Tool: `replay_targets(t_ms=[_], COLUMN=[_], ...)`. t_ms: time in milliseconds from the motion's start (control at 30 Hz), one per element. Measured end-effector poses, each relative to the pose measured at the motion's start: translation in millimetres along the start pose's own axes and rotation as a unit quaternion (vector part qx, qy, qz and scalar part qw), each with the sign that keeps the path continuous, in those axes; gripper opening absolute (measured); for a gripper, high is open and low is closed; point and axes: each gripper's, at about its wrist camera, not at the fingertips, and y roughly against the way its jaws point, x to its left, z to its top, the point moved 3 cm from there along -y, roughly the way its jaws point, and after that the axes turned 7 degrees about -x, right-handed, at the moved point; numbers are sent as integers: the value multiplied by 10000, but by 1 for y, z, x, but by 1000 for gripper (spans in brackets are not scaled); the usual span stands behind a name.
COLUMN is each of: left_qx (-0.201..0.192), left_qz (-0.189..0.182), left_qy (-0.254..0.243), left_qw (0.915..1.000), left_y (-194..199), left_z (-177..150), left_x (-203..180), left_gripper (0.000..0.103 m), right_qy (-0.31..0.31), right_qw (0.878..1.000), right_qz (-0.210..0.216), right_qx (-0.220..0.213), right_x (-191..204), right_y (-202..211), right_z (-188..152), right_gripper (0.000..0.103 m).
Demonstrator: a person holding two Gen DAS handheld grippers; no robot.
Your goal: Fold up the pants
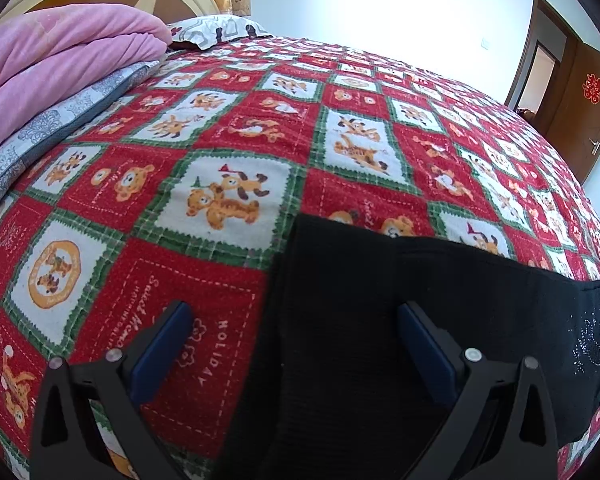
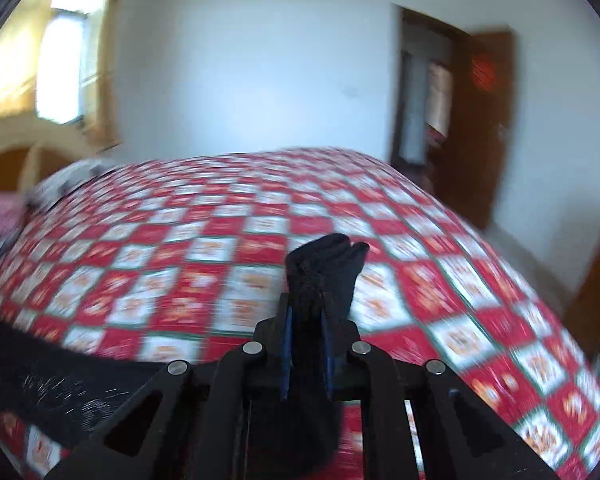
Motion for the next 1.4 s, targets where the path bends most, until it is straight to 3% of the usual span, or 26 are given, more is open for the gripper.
replay_targets(t_ms=[133,233,533,733,800,967,1133,1233,1400], left_qx=[-10,-21,-28,-31,-35,-42,-46,-49,-57], left_qz=[-9,-20,-13,-5,-12,-8,-10,-21,-21], left_qy=[10,19,19,12,19,17,17,27,30], left_qw=[10000,10000,10000,10000,10000,10000,10000,10000,10000], left_y=[1,0,2,2,2,2,2,2,4], left_z=[1,3,2,2,2,2,2,3,2], left_x=[0,-1,0,0,0,-1,-1,-1,-1], left_gripper=[103,103,103,103,103,103,103,103,103], right_qy=[863,1366,2474,2680,2531,1970,1735,1902,2400], right_qw=[9948,9871,9626,9591,9625,9771,9812,9765,9595], right_qz=[529,719,522,399,391,603,822,950,1008], right_qx=[144,413,970,822,895,537,217,366,1072], right_x=[88,144,232,238,229,211,213,235,267], right_y=[1,-3,-20,-11,-14,16,40,32,3], right_z=[-5,-34,-116,-115,-113,-90,-67,-80,-134], right_gripper=[12,12,12,12,12,12,12,12,13])
